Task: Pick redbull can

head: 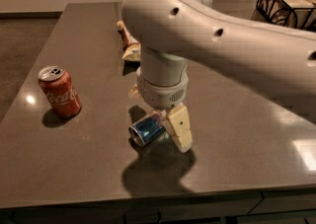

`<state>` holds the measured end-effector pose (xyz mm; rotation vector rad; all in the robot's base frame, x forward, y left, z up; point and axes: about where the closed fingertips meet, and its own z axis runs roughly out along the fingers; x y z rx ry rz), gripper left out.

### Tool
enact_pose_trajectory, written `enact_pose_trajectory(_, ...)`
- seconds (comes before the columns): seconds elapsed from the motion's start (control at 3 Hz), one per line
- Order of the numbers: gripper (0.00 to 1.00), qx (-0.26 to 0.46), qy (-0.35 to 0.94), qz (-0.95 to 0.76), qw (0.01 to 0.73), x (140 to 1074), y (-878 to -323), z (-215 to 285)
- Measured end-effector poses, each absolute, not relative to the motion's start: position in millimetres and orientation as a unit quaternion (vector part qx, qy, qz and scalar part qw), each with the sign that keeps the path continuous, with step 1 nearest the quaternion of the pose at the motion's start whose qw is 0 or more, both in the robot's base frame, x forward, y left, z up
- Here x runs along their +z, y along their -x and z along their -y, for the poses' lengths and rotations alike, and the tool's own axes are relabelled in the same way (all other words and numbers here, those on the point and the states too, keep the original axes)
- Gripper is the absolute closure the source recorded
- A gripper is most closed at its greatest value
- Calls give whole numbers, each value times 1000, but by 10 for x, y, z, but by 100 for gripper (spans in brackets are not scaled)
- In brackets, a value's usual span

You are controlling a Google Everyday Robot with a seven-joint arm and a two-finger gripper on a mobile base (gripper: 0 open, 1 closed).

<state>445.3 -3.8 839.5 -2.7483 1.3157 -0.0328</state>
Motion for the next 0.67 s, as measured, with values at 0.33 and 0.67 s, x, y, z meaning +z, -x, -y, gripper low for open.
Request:
enact_pose_trajectory(0.33,18,-18,905,-423,39,8344,-4426,8)
enact_pose_trajectory(0.67,42,-23,907,-419,34,8331,-4416,-2)
